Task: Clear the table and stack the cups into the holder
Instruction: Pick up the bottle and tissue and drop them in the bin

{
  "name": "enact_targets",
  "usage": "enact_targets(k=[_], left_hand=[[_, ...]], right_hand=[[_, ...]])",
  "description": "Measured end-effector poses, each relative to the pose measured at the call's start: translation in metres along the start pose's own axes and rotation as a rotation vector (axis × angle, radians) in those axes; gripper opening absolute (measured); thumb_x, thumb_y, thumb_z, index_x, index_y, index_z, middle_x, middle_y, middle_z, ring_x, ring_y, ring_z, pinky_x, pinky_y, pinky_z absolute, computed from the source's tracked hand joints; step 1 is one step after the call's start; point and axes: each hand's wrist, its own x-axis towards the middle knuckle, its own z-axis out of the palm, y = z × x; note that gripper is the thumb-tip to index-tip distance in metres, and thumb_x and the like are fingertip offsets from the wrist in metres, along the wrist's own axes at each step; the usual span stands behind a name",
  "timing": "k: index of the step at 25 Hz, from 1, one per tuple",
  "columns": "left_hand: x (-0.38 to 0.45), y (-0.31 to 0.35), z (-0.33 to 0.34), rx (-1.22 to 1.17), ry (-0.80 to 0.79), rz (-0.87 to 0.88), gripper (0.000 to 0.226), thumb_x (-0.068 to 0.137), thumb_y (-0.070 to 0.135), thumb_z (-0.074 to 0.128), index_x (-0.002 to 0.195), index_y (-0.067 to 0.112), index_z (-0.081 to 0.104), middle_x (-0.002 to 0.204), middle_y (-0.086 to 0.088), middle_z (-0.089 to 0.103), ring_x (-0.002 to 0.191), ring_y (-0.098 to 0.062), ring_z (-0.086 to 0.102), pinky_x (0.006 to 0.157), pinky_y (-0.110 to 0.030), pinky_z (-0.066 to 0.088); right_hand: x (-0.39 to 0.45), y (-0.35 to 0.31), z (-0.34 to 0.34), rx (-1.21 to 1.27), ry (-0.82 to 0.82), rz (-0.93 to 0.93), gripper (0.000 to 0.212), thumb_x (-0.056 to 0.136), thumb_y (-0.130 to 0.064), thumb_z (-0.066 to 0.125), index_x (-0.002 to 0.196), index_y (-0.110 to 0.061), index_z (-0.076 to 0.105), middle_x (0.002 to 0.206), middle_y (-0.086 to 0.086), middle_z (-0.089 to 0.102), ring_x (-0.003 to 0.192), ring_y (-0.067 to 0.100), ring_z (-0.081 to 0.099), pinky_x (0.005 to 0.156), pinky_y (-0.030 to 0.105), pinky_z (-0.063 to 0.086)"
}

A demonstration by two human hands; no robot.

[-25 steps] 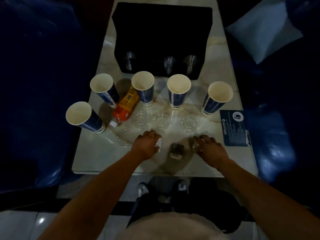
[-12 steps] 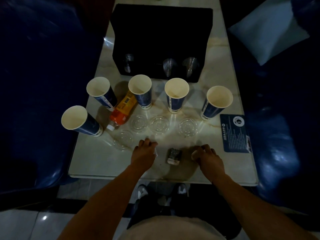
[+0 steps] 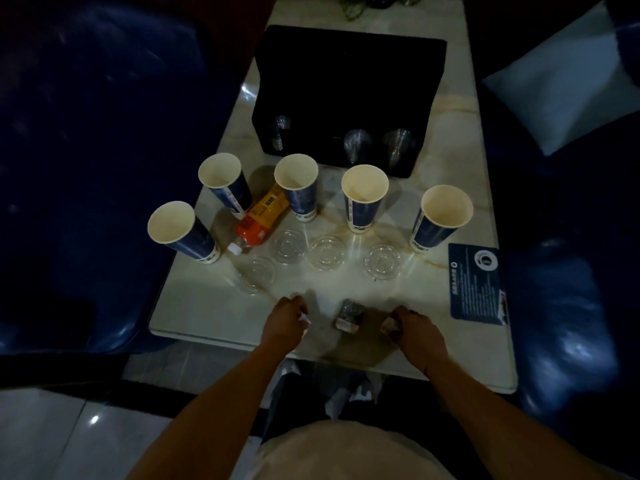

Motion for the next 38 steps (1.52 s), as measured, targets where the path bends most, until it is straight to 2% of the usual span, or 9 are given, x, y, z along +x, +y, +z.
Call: enact_targets(k=[4,9,12,15,20,23,27,33,38], left_hand=[[-0.005,-0.012,-0.011,-0.033,-0.088,0.002,0.019,0.083,0.015,0.070,0.100,0.008,0.066,0.100,-0.016,0.065,0.092,-0.025,0.063,0.068,-0.019,0.038],[0.007,-0.029,-0.053,-0.052,-0.134,0.052,0.017,0.085,0.021,0.069,0.102,0.018,0.066,0.092,0.001,0.062,0.085,-0.013,0.061,0.062,-0.011,0.038],[0.028,-0.028,-0.092,-0.148,-0.017,0.059,0.008,0.087,0.020,0.067,0.095,0.021,0.064,0.084,0.005,0.061,0.084,-0.015,0.061,0.066,-0.015,0.043],[0.054,-0.025,-0.123,-0.272,0.187,0.006,0.018,0.088,0.021,0.067,0.104,0.013,0.064,0.099,-0.004,0.068,0.095,-0.019,0.062,0.087,-0.034,0.051],[0.098,-0.016,-0.146,-0.145,0.348,-0.006,0.017,0.093,0.020,0.058,0.100,0.007,0.067,0.107,-0.017,0.068,0.101,-0.030,0.063,0.091,-0.035,0.049],[0.117,-0.021,-0.145,-0.204,0.298,-0.045,0.020,0.088,0.017,0.062,0.105,0.009,0.068,0.120,-0.019,0.061,0.110,-0.034,0.057,0.090,-0.033,0.045],[0.132,-0.027,-0.135,-0.234,0.230,-0.071,0.023,0.088,0.017,0.061,0.110,0.009,0.064,0.118,-0.018,0.063,0.108,-0.034,0.060,0.090,-0.038,0.048],[0.137,-0.039,-0.130,-0.219,0.178,-0.058,0.044,0.088,0.022,0.062,0.127,0.007,0.048,0.115,-0.018,0.064,0.104,-0.036,0.061,0.091,-0.048,0.051],[0.142,-0.032,-0.128,-0.396,0.143,-0.127,0.062,0.083,0.017,0.069,0.136,0.004,0.041,0.122,-0.018,0.062,0.109,-0.035,0.061,0.093,-0.041,0.048]], right_hand=[[0.003,-0.008,-0.006,-0.005,-0.046,-0.092,0.022,0.087,-0.021,0.064,0.107,-0.012,0.066,0.105,0.012,0.071,0.096,0.029,0.064,0.078,0.032,0.047],[0.011,-0.035,-0.011,0.034,-0.079,-0.129,0.023,0.078,-0.016,0.070,0.101,-0.020,0.070,0.099,0.005,0.074,0.089,0.023,0.066,0.077,0.031,0.049],[0.022,-0.058,-0.012,0.041,-0.064,-0.125,0.030,0.074,-0.017,0.074,0.104,-0.022,0.070,0.101,0.003,0.073,0.092,0.023,0.065,0.081,0.034,0.051],[0.029,-0.071,-0.005,0.030,-0.062,-0.119,0.032,0.079,-0.017,0.073,0.110,-0.020,0.069,0.106,0.005,0.073,0.096,0.023,0.065,0.083,0.031,0.050],[0.034,-0.079,0.016,0.044,-0.074,-0.086,0.021,0.083,-0.013,0.067,0.103,-0.018,0.070,0.102,0.000,0.070,0.084,0.013,0.066,0.066,0.009,0.044],[0.034,-0.079,0.027,0.104,-0.016,0.010,0.028,0.083,-0.018,0.068,0.110,-0.021,0.067,0.117,0.002,0.059,0.095,0.018,0.060,0.072,0.021,0.048],[0.034,-0.080,0.032,-0.150,0.025,0.001,0.045,0.081,-0.034,0.068,0.125,-0.032,0.058,0.133,-0.003,0.047,0.113,0.021,0.049,0.079,0.027,0.043],[0.035,-0.089,0.033,-0.169,-0.011,0.088,0.050,0.084,-0.029,0.064,0.132,-0.026,0.050,0.130,0.006,0.052,0.112,0.030,0.050,0.088,0.035,0.046],[0.032,-0.096,0.032,-0.048,-0.010,0.115,0.034,0.086,-0.021,0.064,0.120,-0.016,0.061,0.122,0.010,0.054,0.104,0.030,0.058,0.086,0.034,0.050]])
